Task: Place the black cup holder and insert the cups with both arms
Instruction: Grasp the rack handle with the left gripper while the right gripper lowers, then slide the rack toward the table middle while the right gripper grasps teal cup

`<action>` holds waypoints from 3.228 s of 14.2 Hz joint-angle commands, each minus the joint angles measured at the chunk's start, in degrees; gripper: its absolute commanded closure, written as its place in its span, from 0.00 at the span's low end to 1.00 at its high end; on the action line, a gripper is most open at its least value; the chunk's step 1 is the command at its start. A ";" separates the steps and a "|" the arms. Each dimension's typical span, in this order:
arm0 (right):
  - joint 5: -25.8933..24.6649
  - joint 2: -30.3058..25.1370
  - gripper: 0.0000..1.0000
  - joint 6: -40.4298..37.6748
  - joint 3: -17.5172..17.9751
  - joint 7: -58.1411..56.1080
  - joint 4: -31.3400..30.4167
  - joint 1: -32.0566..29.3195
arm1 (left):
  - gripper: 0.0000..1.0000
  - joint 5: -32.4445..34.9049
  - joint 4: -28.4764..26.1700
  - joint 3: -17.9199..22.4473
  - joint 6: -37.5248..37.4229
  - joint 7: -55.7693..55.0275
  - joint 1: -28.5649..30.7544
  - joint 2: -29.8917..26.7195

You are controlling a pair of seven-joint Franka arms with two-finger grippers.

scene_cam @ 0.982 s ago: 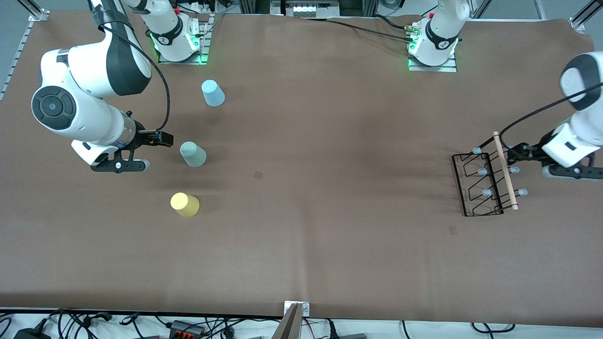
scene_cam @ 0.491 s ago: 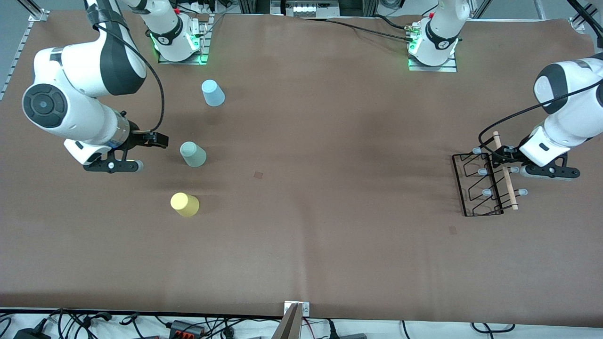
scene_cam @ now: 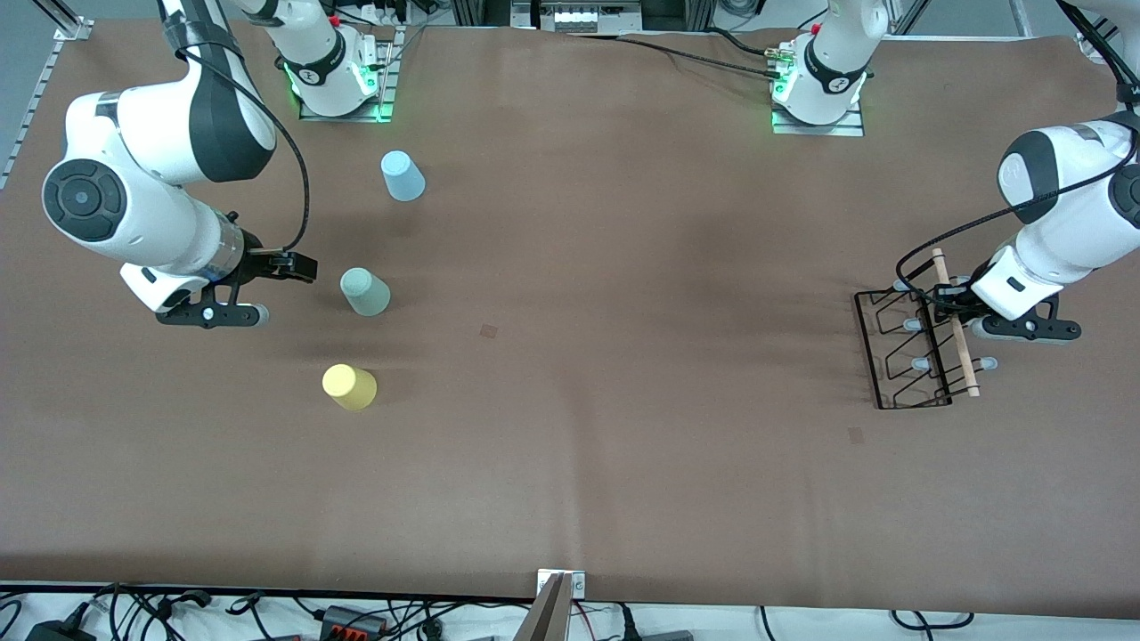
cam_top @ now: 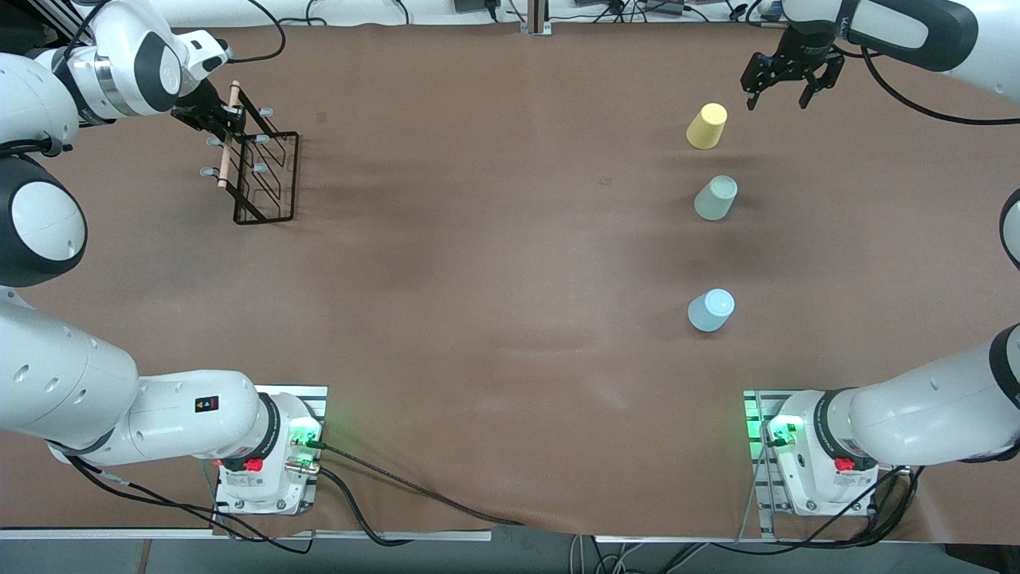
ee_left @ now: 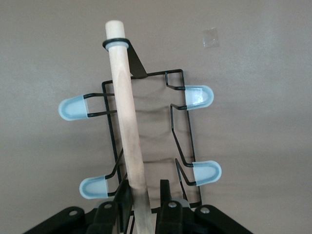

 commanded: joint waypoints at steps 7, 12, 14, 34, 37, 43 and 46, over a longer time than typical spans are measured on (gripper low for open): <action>-0.24 -2.14 0.00 1.01 0.23 0.46 -0.79 -1.17 | 0.92 -0.22 0.86 -0.10 -1.70 -0.77 0.72 0.19; 0.28 -1.97 0.00 7.84 0.14 0.72 -4.56 -1.17 | 0.94 -0.30 7.35 -1.67 -9.33 -0.85 -0.60 -1.04; 0.28 -1.79 0.00 14.33 0.32 3.52 -8.50 -0.30 | 0.96 -0.74 11.22 -6.14 -12.95 -3.48 -0.69 -1.12; -0.07 0.05 0.00 38.71 0.49 8.72 -29.00 5.51 | 0.98 1.09 19.14 -30.68 -4.87 -53.24 -15.01 11.08; -0.07 0.32 0.00 42.31 0.49 8.72 -31.28 5.51 | 0.98 5.14 21.08 -30.86 -4.96 -53.68 -17.47 13.11; -0.15 1.37 0.00 44.43 0.49 8.72 -32.17 5.25 | 0.98 5.41 21.26 -30.77 -4.35 -57.20 -21.34 14.96; -0.07 1.37 0.00 45.92 0.49 8.63 -32.17 5.25 | 0.98 5.41 21.26 -30.68 -4.08 -60.43 -22.84 16.36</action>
